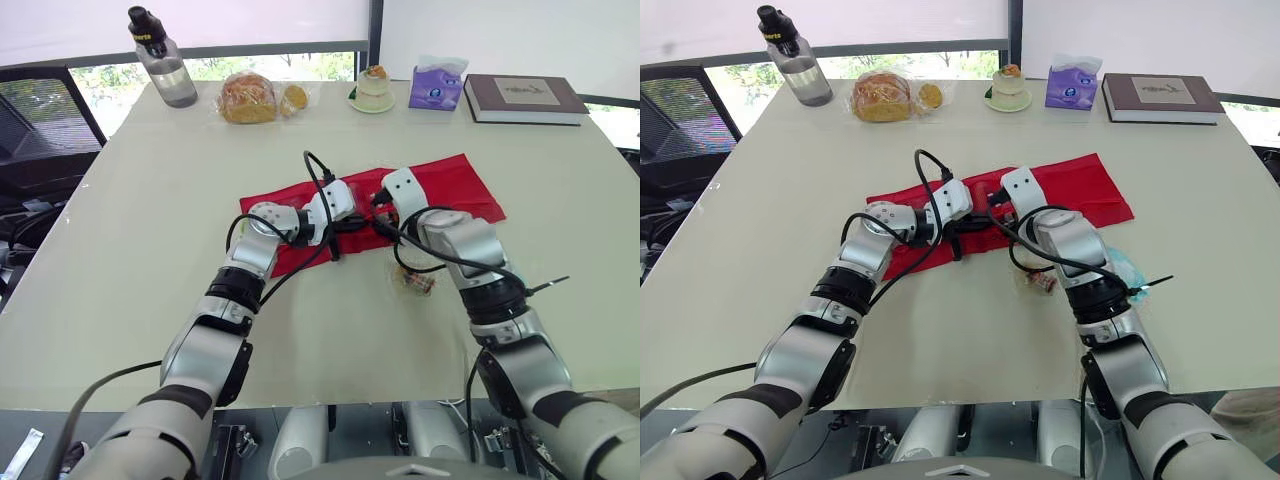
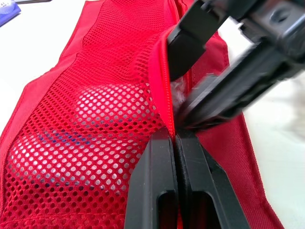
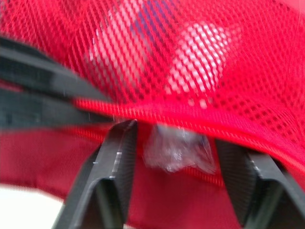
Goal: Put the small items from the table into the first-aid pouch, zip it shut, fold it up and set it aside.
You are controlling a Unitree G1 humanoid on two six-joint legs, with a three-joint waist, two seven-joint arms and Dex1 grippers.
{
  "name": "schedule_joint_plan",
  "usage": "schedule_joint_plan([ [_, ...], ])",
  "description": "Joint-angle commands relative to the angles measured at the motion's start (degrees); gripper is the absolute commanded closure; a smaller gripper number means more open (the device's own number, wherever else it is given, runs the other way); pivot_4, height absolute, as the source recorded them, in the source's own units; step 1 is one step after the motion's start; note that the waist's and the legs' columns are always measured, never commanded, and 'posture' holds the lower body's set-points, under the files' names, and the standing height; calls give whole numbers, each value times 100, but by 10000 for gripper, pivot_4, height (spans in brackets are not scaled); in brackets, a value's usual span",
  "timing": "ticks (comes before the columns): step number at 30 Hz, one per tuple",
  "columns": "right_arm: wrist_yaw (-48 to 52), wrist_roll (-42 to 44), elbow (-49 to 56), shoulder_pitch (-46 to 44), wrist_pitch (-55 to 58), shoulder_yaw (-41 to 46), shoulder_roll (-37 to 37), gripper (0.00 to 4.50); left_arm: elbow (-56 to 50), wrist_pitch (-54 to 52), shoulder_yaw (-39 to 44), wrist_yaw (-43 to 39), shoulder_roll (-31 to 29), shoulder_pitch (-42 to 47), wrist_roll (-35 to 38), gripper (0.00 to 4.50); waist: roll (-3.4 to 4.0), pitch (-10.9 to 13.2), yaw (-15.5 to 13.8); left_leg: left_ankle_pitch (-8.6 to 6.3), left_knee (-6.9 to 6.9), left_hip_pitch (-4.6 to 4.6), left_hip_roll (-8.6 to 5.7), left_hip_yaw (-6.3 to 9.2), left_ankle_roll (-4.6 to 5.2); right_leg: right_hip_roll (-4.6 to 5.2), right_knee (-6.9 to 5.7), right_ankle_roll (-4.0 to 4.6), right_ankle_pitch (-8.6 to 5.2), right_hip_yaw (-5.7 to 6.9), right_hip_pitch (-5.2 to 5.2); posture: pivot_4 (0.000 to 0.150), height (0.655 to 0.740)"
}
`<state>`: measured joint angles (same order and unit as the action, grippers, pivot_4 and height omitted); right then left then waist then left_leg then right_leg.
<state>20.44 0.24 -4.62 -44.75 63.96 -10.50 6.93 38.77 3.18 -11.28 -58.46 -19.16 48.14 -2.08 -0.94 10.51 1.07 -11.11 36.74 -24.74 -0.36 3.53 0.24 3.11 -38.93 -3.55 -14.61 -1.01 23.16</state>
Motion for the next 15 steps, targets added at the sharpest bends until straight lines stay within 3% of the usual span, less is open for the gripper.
schedule_joint_plan([
  [1, 164, 188, 850, 120, 212, 9, 244, 22072, -71, 74, 50, 2, -23, 64, 71, 45000, 0, 0, 4, 0, -2, 0, 0, 0, 0, 0, 0, 0, 0, 0, 1, 1500, 7400],
  [11, 563, 689, 1727, 440, 524, 70, 1028, 22072, 11, 97, 29, 9, 19, 103, 69, 45000, 0, 0, 11, 0, -4, 1, 2, 2, 0, -1, 0, 0, 0, 1, 3, 1500, 7400],
  [12, 562, 696, 1671, 459, 451, 43, 1050, 25938, 10, 96, 27, 5, 26, 103, 70, 45000, 0, 0, 10, 0, -4, 0, 2, 1, 1, -1, 1, 0, 0, 1, 3, 1500, 7400],
  [13, 549, 690, 1585, 474, 361, 7, 1051, 25938, 9, 97, 25, 1, 31, 102, 71, 45000, 0, 0, 11, 0, -4, -1, 2, 1, 1, -1, 1, 0, 0, 1, 3, 1500, 7400],
  [14, 534, 689, 1527, 481, 301, -16, 1048, 28982, 8, 98, 25, -1, 35, 102, 71, 45000, 0, 0, 11, 0, -4, -1, 2, 0, 0, -1, 1, 0, 0, 0, 3, 1500, 7400],
  [15, 515, 665, 1413, 476, 196, -74, 1038, 34594, 7, 100, 23, -4, 35, 102, 70, 45000, 0, 0, 12, 0, -4, -1, 2, -1, 0, -1, 1, 0, 0, -1, 3, 1500, 7400],
])
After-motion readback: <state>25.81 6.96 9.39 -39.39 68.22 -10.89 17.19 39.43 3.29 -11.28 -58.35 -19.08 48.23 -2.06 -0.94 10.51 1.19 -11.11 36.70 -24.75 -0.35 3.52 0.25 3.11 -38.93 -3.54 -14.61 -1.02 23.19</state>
